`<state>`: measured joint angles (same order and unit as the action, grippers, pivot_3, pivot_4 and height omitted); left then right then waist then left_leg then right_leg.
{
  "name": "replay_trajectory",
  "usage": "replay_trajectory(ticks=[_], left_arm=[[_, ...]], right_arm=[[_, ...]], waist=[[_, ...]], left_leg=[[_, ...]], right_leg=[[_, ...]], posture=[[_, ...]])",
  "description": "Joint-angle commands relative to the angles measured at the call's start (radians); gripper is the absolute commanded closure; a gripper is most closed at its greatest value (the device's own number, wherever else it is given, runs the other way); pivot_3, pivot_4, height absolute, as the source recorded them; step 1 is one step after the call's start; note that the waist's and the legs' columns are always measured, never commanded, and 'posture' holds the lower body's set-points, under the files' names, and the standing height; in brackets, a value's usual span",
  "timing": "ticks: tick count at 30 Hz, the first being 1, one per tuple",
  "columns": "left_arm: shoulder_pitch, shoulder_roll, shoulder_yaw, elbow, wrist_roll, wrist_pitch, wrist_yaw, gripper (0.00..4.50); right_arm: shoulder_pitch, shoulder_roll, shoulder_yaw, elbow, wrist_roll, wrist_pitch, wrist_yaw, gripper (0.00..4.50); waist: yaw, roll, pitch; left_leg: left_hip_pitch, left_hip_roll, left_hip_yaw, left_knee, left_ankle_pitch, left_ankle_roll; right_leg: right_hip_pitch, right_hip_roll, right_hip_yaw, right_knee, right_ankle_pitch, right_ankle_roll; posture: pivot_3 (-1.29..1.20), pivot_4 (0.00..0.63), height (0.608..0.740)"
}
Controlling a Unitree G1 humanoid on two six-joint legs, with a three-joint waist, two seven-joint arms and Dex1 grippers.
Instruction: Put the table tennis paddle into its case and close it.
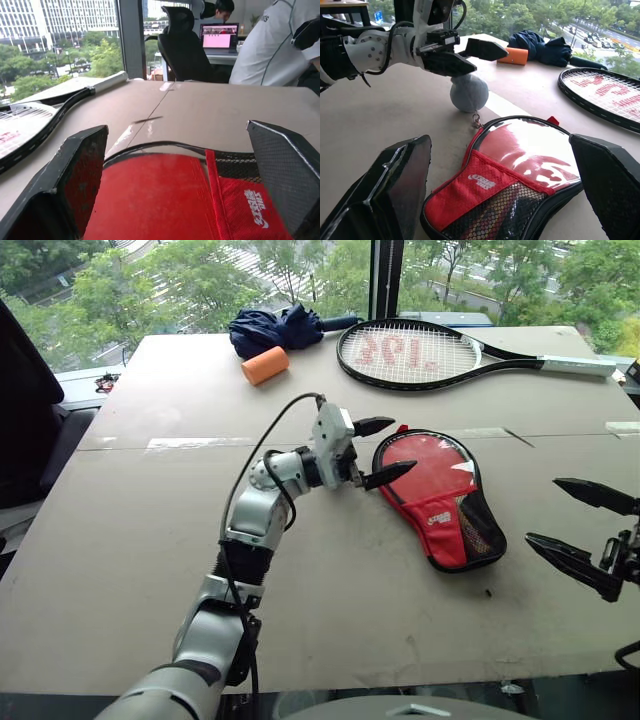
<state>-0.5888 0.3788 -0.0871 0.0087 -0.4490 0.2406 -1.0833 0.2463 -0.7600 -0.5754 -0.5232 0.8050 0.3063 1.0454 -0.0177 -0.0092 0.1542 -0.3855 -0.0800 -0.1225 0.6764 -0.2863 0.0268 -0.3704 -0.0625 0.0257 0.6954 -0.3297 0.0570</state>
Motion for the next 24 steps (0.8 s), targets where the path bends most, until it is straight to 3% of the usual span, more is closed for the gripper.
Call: replay_trajectory(ticks=[1,6,9,15,20,24], left_arm=[[0.041,0.152,0.118,-0.196,-0.161,0.165,-0.05,0.0],[0.176,0.357,0.263,-0.326,-0.258,0.289,-0.069,0.0],[0.29,0.421,0.349,-0.393,-0.288,0.322,-0.047,0.0],[0.43,0.424,0.401,-0.514,-0.32,0.352,0.041,0.0],[0.478,0.424,0.428,-0.589,-0.368,0.376,0.105,0.0],[0.471,0.442,0.425,-0.591,-0.39,0.379,0.103,0.0]], right_arm=[[-0.062,0.0,0.07,0.037,-0.029,-0.004,-0.013,0.04],[-0.202,-0.01,0.205,0.105,-0.086,0.038,-0.059,0.04],[-0.288,-0.008,0.314,0.148,-0.185,0.032,-0.085,0.04],[-0.385,0.014,0.417,0.245,-0.269,0.029,-0.097,0.04],[-0.425,0.016,0.363,0.432,-0.279,0.019,-0.096,0.04],[-0.452,0.006,0.361,0.479,-0.264,0.17,-0.158,0.04]], waist=[[0.002,0.001,0.0],[0.008,0.001,0.001],[0.006,0.001,0.001],[0.013,0.001,0.002],[0.017,0.001,0.002],[0.01,0.002,0.002]], left_leg=[[0.001,0.0,0.0,-0.001,0.0,0.0],[0.0,0.0,-0.001,-0.001,0.0,0.0],[0.0,0.0,-0.001,-0.001,0.0,0.0],[0.0,0.0,-0.001,-0.002,0.0,0.0],[0.0,-0.001,-0.001,-0.003,0.0,0.0],[0.001,0.0,-0.001,-0.004,0.0,-0.001]], right_leg=[[0.0,0.0,0.0,0.0,0.0,0.0],[0.0,-0.001,-0.001,-0.002,0.0,0.0],[0.0,0.0,0.0,-0.002,0.0,0.0],[0.0,-0.001,-0.002,-0.002,0.0,0.0],[0.0,-0.002,-0.001,-0.003,0.0,0.0],[-0.001,-0.001,-0.001,-0.002,0.0,0.0]], posture=[[0.0,0.15,0.74],[0.0,0.15,0.74],[0.0,0.15,0.74],[0.0,0.15,0.74],[0.0,0.15,0.74],[0.0,0.15,0.74]])
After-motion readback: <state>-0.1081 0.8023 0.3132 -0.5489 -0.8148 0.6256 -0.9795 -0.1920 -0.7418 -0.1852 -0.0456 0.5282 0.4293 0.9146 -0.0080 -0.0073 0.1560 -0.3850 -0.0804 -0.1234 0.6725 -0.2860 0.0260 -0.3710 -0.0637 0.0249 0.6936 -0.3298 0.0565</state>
